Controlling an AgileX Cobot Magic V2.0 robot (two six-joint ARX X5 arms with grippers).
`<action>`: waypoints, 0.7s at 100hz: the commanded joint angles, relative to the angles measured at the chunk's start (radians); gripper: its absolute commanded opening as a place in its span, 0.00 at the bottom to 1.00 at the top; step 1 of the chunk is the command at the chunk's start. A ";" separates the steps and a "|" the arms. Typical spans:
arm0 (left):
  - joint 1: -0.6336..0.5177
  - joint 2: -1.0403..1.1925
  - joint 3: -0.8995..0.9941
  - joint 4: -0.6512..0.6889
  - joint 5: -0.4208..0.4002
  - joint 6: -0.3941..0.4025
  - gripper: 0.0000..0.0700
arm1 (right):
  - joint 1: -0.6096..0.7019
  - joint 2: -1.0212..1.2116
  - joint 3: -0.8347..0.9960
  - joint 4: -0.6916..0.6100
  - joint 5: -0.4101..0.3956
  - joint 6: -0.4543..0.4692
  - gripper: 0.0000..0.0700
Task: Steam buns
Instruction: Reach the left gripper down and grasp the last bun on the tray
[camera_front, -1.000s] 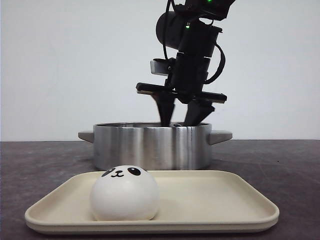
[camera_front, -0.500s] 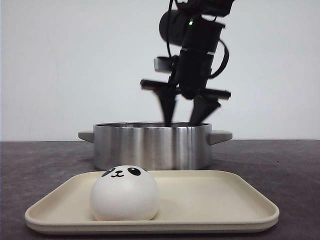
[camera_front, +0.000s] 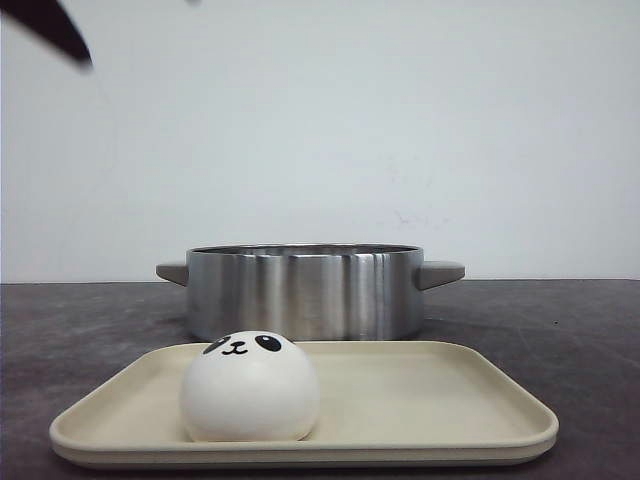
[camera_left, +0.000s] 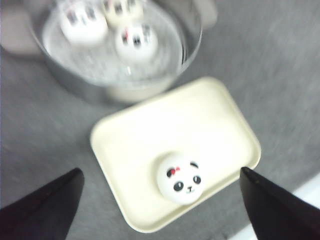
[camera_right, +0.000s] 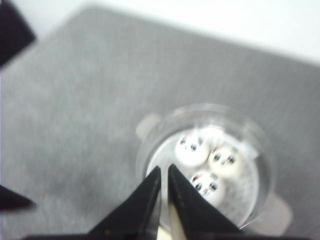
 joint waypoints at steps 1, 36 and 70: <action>-0.029 0.034 -0.039 0.052 0.006 -0.062 0.84 | 0.018 -0.035 0.022 -0.005 0.027 -0.010 0.02; -0.107 0.311 -0.109 0.235 0.037 -0.184 0.85 | 0.034 -0.184 0.022 -0.079 0.046 -0.012 0.02; -0.148 0.534 -0.109 0.299 0.042 -0.216 0.85 | 0.034 -0.197 0.022 -0.171 0.046 -0.041 0.02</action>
